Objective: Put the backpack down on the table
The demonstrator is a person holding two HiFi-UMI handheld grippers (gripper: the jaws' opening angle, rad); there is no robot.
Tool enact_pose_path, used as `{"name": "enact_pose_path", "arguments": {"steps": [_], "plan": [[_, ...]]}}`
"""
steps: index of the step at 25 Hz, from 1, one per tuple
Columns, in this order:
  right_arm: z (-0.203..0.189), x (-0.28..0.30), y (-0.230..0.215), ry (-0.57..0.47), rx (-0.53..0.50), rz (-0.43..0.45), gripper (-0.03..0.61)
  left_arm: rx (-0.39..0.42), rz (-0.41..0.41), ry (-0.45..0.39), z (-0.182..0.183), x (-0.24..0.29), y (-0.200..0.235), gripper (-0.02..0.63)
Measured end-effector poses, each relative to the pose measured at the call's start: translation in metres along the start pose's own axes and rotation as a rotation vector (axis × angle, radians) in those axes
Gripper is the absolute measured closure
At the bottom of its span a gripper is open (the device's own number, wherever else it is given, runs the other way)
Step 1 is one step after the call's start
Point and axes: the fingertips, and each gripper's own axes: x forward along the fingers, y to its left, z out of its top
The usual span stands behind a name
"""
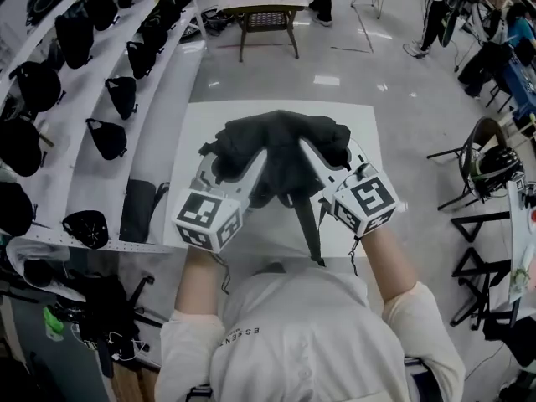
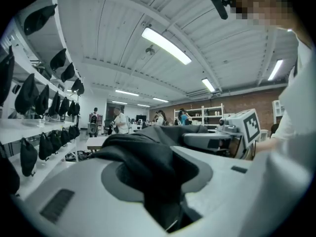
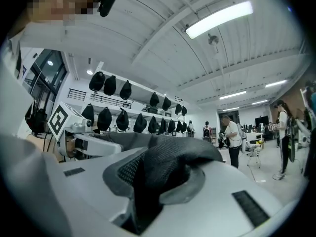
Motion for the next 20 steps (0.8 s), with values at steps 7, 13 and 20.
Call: {"name": "enact_pose_path", "arguments": {"steps": [7,13,20], "plan": [[-0.004,0.073,-0.047,0.004,-0.020,-0.086,0.483,-0.004,-0.089,-0.015,0.005,0.062,0.071,0.456],[-0.017,0.110,-0.079,0.010,-0.019,-0.136,0.483,0.005,-0.134,-0.025,0.000,0.103,0.106,0.456],[-0.054,0.118,-0.100,0.066,0.066,-0.187,0.483,-0.011,-0.163,0.007,-0.032,0.131,0.111,0.456]]}}
